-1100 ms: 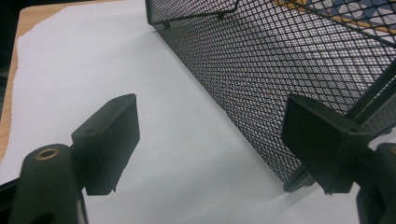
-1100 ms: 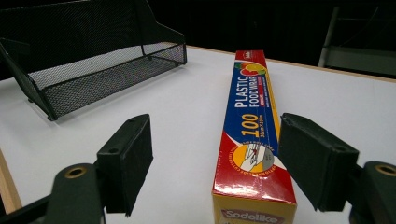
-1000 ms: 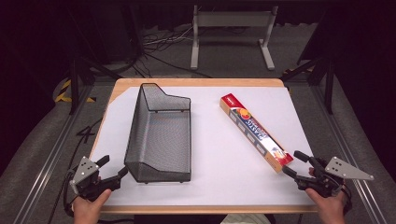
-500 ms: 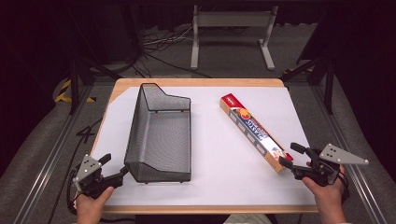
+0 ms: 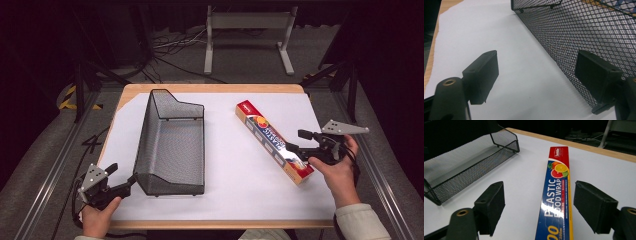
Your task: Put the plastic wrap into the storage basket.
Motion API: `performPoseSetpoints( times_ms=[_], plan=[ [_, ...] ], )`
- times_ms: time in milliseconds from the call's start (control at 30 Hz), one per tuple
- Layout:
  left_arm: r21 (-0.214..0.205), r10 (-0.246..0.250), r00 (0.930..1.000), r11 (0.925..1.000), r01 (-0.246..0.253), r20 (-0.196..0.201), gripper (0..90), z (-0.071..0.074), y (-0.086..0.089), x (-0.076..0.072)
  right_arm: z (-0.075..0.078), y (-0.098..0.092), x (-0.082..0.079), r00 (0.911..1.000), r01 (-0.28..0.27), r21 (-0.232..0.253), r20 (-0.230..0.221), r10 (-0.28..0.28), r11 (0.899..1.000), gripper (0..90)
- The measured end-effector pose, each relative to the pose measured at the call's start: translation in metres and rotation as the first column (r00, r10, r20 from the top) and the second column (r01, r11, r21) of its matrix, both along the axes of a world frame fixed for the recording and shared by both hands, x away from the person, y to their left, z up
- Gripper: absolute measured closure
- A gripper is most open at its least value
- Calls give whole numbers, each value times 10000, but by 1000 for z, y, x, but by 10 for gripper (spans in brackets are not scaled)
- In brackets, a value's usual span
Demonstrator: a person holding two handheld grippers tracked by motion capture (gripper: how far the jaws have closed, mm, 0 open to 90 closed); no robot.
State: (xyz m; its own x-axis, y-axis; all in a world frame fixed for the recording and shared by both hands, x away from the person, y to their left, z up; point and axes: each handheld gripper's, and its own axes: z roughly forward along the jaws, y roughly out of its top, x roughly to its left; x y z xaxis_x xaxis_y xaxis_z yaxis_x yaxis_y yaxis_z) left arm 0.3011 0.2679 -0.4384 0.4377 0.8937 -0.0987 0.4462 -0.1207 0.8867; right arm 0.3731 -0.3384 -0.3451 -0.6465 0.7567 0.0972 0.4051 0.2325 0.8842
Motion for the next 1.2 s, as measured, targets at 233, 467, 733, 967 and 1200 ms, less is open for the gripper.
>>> performPoseSetpoints(
  times_ms=[233, 467, 733, 967, 1200],
  plan=[
    [129, -44, 10000, 9999, 44, -44, 201, 0, -2, -1, 0, 12, 32, 9990, -25, -282, -446, 13, 9996, 225],
    [-9, 116, 9999, 9999, -116, 26, 204, 0, -1, 2, -3, 19, 55, 9968, 361, -317, -702, -382, 9988, 265],
    [-300, 219, 9994, 9993, -211, 261, 214, 2, -1, 2, -10, 33, 72, 9924, 648, -1001, -976, -746, 9929, 323],
    [-196, 182, 9994, 9997, -176, 298, 213, 2, -2, 3, -24, 43, 81, 9867, 715, -1563, -1336, -928, 9851, 293],
    [-126, 172, 9995, 9998, -168, 265, 212, 1, -2, 3, -41, 52, 91, 9649, 678, -2144, -2344, -1187, 9744, 228]
  ],
)
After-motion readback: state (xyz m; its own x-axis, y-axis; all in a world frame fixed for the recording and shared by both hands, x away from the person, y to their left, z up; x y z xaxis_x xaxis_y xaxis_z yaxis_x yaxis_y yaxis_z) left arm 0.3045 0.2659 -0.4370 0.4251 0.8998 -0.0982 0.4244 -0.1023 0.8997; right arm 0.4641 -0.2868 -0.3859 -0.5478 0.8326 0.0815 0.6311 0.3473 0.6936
